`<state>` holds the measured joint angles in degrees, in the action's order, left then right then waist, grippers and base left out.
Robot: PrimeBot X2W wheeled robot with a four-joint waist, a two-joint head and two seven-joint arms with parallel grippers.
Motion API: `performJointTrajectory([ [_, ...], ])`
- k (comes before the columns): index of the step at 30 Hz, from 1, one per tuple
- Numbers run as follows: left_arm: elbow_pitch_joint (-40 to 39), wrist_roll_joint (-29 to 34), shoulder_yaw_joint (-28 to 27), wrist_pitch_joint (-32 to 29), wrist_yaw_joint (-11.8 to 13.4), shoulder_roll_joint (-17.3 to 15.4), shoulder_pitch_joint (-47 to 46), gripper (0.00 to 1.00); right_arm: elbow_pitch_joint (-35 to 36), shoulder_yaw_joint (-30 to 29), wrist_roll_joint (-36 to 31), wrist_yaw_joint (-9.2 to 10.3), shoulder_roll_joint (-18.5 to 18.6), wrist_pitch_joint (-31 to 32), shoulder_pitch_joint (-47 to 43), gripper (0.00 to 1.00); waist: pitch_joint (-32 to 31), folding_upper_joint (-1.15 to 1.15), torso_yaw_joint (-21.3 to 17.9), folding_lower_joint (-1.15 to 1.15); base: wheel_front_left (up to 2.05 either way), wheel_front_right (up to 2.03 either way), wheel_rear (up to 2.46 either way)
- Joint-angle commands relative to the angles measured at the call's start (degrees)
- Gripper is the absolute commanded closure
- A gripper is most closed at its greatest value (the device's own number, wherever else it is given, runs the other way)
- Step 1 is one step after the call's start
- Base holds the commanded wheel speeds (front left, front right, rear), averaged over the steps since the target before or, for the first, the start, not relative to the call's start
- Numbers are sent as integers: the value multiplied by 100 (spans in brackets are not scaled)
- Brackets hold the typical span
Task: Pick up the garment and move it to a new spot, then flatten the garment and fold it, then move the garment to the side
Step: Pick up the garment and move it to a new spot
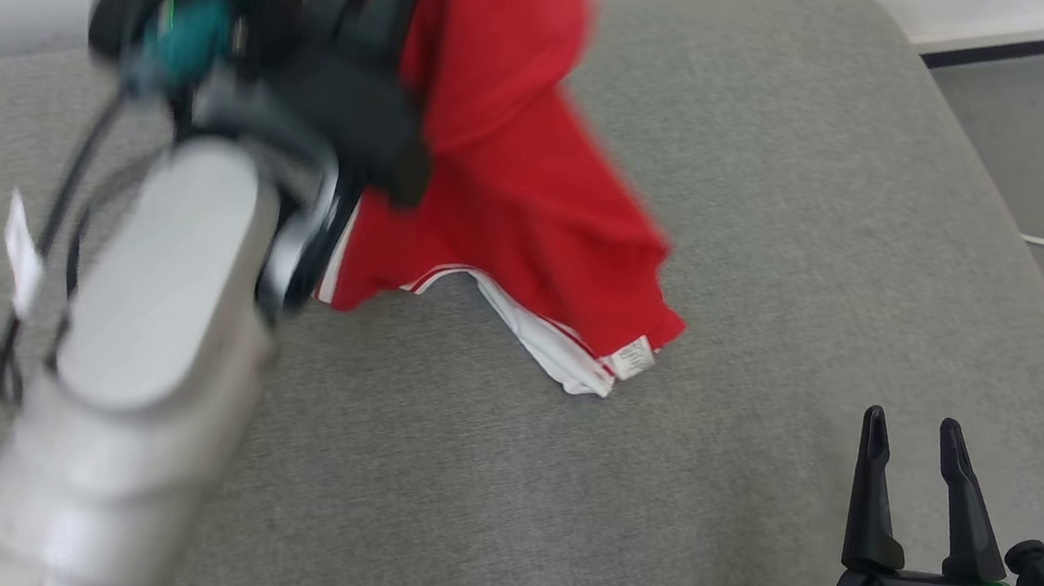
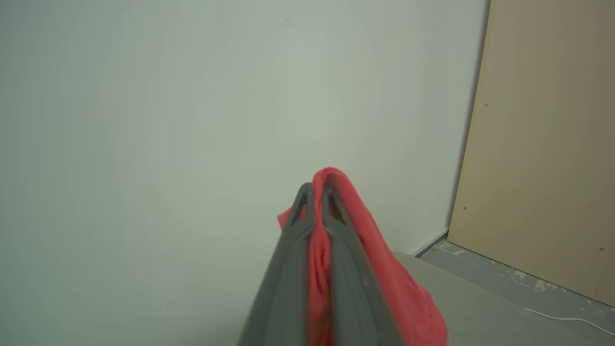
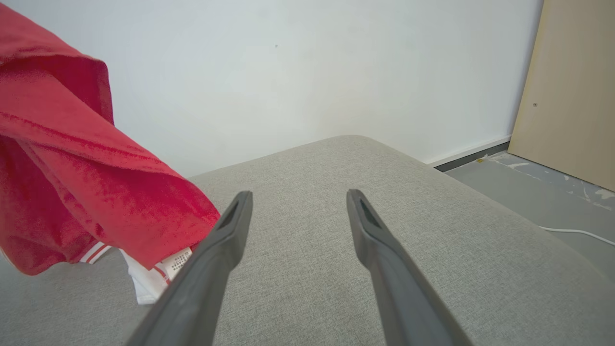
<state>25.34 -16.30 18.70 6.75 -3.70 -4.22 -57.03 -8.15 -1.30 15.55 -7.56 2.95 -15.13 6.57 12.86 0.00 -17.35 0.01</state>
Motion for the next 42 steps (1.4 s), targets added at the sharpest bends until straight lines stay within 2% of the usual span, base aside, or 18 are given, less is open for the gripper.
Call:
performJointTrajectory([
  [1, 89, -82, -52, 145, 120, -45, 605, 100, 11, -2, -43, 13, -2, -4, -45, 0, -25, 0, 181, -1, 0, 0, 0],
  [7, 528, -430, -189, 471, 308, -5, 2011, 100, 7, 30, -80, 13, 38, -4, -53, 0, 16, 0, 414, -1, 0, 0, 0],
  [12, 819, -518, 2, 612, 257, 64, 2428, 100, -21, 57, -111, 13, 84, -3, -30, 0, -19, 0, 576, -1, 0, 0, 0],
  [13, 854, -539, 45, 656, 241, 77, 2461, 40, -26, 71, -104, 14, 106, -4, -32, 0, -42, 0, 613, -1, 0, 0, 0],
  [14, 862, -533, 102, 689, 231, 87, 2469, 0, -31, 57, -102, 13, 130, -4, -46, 0, -74, 0, 659, -1, 0, 0, 0],
  [21, 172, -349, 12, 845, 322, 51, 2496, 0, -35, 42, -148, 14, 203, -4, -245, 0, -397, 0, 990, -1, 0, 0, 0],
  [27, -1114, 18, -582, 840, 462, -300, 3159, 0, 66, 88, -205, 14, 255, -3, -425, 0, -669, 0, 1350, -1, 0, 0, 0],
  [33, -1677, 267, -1044, 841, 539, -500, 3864, 0, 107, 156, -257, 13, 270, -3, -469, 0, -808, 0, 1513, -1, 0, 0, 0],
  [38, -1989, 332, -1505, 842, 470, -527, 4540, 0, 115, 211, -265, 13, 284, -4, -511, 0, -887, 0, 1581, -1, 0, 0, 0],
  [42, -2125, 474, -1623, 842, 417, -398, 5081, 0, 110, 270, -254, 13, 313, -4, -563, 0, -942, 0, 1593, -1, 0, 0, 0],
])
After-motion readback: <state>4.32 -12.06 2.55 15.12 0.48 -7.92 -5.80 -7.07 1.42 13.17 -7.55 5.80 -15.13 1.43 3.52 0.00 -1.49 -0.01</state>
